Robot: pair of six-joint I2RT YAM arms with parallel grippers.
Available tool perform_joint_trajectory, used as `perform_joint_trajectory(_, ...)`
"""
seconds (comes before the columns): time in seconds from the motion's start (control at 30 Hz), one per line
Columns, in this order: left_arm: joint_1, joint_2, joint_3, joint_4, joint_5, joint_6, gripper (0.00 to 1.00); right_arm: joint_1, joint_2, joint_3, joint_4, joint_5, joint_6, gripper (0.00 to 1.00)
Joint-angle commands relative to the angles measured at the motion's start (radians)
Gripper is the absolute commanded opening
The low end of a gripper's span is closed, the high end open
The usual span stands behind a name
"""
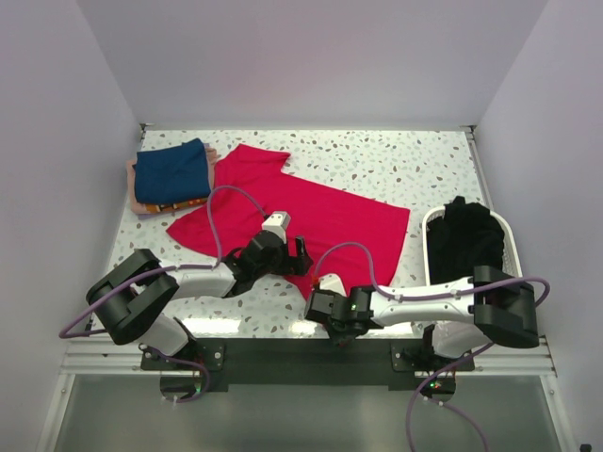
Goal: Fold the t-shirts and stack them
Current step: Fold the tshirt
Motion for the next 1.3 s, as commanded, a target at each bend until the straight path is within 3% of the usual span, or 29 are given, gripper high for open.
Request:
perform_joint_trajectory(0.0,-0.001,0.052,-0.039,-0.158,0.016,-0.014,0.98,0.025,0.003,-0.006,-0.013,0.009,0.051,0.29)
perform_joint_trajectory(0.23,-0.001,0.035,-0.018,-0.178,0.007,-0.002,0.98,0.027,-0.036,0.029,-0.108,0.047,0.06,0.0)
perform_joint_trajectory(0.53,-0.001,-0.003,0.037,-0.236,-0.022,0.038,0.98,-0.039,-0.244,0.106,-0.268,0.151,0.07,0.0)
perform_joint_trajectory(0.8,-0.001,-0.066,0.042,-0.255,-0.016,0.098,0.98,-0.283,-0.339,0.078,-0.282,0.148,-0.081,0.0)
perform_joint_trajectory(1.07,0.0,-0.057,0.061,-0.282,-0.045,0.124,0.99,-0.468,-0.296,0.083,-0.26,0.158,-0.24,0.0)
perform_joint_trajectory(1.27,0.002,-0.068,0.056,-0.286,-0.051,0.118,0.99,-0.534,-0.258,0.07,-0.257,0.155,-0.274,0.0)
